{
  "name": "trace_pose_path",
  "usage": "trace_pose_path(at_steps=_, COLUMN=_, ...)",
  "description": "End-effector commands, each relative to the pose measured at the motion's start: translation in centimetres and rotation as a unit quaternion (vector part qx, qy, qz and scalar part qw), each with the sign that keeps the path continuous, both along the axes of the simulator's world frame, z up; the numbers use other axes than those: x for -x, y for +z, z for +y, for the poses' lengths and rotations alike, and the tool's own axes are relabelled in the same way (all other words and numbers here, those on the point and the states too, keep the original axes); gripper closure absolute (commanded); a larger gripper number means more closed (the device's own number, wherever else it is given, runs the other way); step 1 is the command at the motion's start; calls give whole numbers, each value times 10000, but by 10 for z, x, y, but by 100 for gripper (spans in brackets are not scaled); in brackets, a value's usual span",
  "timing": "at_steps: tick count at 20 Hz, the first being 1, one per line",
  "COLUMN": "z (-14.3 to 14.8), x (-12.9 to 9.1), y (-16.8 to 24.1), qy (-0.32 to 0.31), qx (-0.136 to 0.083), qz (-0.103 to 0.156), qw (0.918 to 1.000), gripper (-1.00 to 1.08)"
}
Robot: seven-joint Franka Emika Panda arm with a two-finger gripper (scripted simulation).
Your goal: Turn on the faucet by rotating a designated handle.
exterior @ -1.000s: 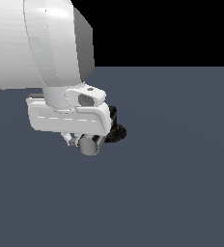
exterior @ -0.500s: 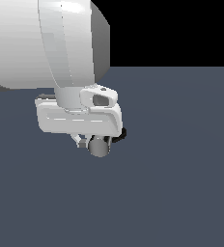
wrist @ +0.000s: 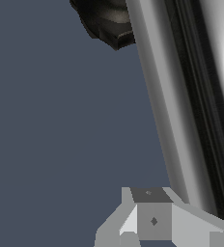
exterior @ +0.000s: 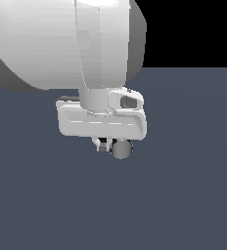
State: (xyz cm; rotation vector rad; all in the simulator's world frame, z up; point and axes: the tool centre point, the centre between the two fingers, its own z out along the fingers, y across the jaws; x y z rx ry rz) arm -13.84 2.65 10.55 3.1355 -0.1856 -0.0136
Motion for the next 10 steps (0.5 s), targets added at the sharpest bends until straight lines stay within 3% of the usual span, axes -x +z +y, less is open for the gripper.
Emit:
trace_pose_path(at_steps=1, z=-29, x=-7, y=-1, qy=-187, qx=0, qz=-44, qw=9998, gripper=108)
trace_pose_path(at_steps=10, z=-73, x=-3, y=-1, qy=-187, qx=0, qz=-44, qw=9998, gripper=108)
